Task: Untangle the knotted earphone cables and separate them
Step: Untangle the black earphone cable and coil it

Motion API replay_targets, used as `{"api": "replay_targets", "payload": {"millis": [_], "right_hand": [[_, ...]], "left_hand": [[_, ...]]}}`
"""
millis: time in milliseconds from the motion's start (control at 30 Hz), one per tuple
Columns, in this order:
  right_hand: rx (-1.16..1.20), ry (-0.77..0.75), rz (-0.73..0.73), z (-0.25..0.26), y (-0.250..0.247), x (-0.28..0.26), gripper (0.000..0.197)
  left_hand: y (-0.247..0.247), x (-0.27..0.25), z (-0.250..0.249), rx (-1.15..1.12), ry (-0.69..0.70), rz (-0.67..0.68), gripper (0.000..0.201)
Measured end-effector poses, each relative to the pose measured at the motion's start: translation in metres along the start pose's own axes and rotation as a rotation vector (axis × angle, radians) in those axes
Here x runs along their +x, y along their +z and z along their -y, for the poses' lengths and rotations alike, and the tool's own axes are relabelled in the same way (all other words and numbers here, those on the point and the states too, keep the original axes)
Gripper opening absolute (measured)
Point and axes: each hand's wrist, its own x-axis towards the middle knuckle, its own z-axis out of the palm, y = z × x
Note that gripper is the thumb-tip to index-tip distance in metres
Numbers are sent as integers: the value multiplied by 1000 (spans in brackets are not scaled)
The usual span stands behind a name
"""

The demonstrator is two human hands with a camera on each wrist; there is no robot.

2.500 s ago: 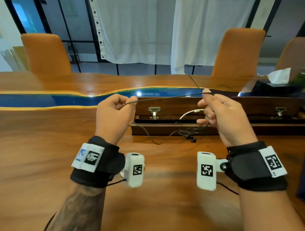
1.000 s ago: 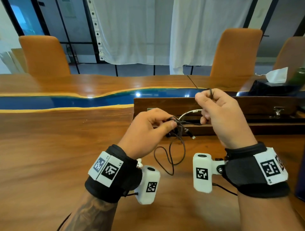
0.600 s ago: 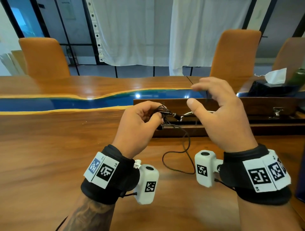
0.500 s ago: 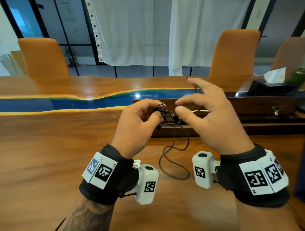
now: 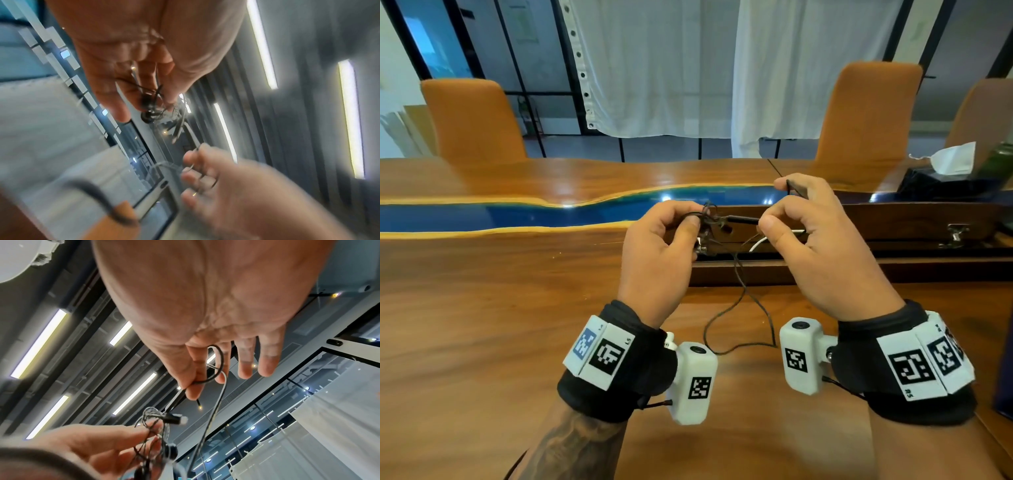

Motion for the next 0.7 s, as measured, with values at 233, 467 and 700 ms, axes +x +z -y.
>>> {"api": "replay_targets", "payload": {"millis": [233, 467, 700], "right_hand": [[-56, 43, -135, -10, -20, 0, 14], [326, 82, -419, -12, -26, 3, 21], [407, 55, -75, 6, -3, 1, 18]], "left_hand": [[-22, 15, 1, -412, -325, -62, 28], [-27, 14, 25, 406, -261, 195, 20], [-25, 4, 1, 17, -192, 612, 82]]}}
